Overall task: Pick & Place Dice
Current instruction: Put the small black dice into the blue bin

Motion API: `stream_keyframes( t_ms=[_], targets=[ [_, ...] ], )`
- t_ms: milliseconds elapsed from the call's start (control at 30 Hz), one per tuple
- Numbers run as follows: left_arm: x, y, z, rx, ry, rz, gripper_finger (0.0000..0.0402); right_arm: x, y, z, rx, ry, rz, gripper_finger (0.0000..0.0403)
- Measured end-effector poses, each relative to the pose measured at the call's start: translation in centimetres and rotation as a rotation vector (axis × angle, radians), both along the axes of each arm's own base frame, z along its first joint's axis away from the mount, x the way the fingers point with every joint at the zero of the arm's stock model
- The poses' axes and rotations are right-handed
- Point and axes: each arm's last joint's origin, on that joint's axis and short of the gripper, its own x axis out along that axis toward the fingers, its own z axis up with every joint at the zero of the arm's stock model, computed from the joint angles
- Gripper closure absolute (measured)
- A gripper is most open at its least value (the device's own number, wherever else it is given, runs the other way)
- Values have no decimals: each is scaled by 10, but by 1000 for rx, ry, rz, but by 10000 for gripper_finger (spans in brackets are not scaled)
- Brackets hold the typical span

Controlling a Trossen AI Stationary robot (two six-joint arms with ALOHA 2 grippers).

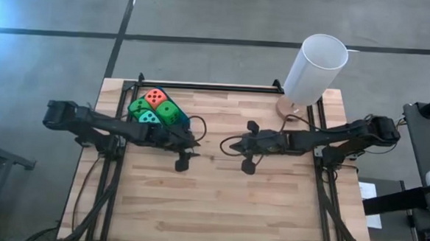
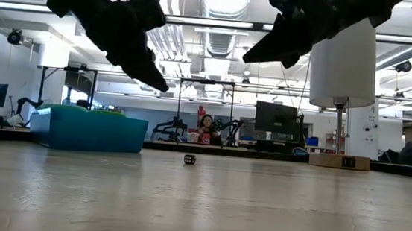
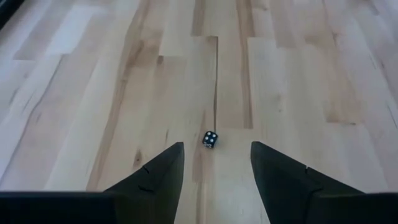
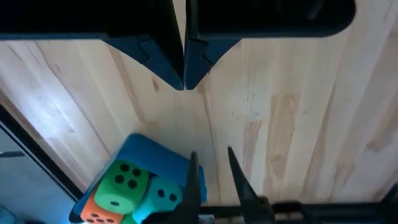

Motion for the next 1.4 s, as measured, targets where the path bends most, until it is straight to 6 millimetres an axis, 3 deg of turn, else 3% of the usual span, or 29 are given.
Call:
stream_keyframes(
  t_ms=[400,1033,1400],
  targets=[
    [20,-3,-19,27,-28,-134,211,-8,0,11,13,-24,-2,394],
    [77,-4,-52,26,68,-175,211,-11,1,12,14,-13,3,394],
    [73,7,-62,39,115,-158,224,-11,2,12,8,-14,6,394]
  ],
)
